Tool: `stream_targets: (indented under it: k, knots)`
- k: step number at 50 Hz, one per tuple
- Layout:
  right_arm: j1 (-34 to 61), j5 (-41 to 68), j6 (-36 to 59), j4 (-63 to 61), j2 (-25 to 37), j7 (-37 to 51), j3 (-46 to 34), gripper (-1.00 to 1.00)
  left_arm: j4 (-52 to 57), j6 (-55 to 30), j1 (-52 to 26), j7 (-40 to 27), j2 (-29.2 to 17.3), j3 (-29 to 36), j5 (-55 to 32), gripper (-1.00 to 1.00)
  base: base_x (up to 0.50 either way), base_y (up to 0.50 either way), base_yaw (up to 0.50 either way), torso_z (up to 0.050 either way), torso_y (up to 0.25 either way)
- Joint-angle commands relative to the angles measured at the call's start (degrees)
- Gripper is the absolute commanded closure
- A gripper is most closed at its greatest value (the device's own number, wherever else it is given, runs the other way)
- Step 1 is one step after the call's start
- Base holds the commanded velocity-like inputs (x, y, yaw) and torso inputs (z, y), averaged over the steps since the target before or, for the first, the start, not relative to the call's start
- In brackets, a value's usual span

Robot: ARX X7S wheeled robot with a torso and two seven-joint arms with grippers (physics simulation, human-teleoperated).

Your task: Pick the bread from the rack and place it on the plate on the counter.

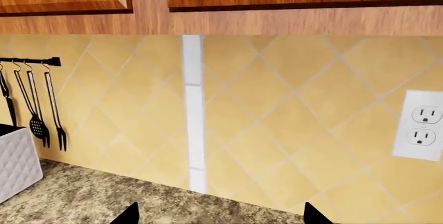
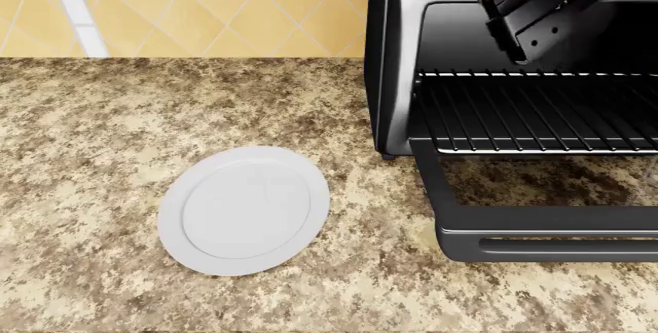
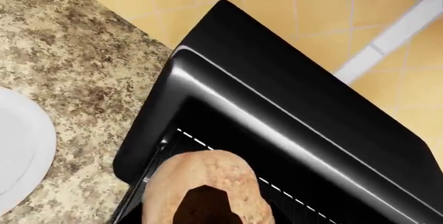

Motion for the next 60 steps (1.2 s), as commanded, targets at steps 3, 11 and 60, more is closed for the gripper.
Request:
stream_targets:
  k: [3, 11, 60]
  knots:
    - [-1.7, -8.83, -0.55, 0.61, -9.77, -9.11, 5.43, 1.0, -0.55, 0.55, 0.43, 0.26, 0.4, 0.24, 0.33, -1.0, 0.0, 0.0, 0.0, 0.0, 0.0]
    - [-4.35, -9.44, -4.16, 0.66, -16.35, -11.35, 5.14, 1.0, -1.49, 1.27, 0.73, 0.88, 0.7, 0.51, 0.91, -1.0, 0.0, 0.0, 0.0, 0.0, 0.0]
    - [-17.63, -13.45, -22.0, -0.5, -30.4, -9.85, -0.55, 1.0, -2.88, 4.08, 4.91, 1.71, 0.46, 0.21, 1.09, -1.0, 0.0, 0.0, 0.0, 0.0, 0.0]
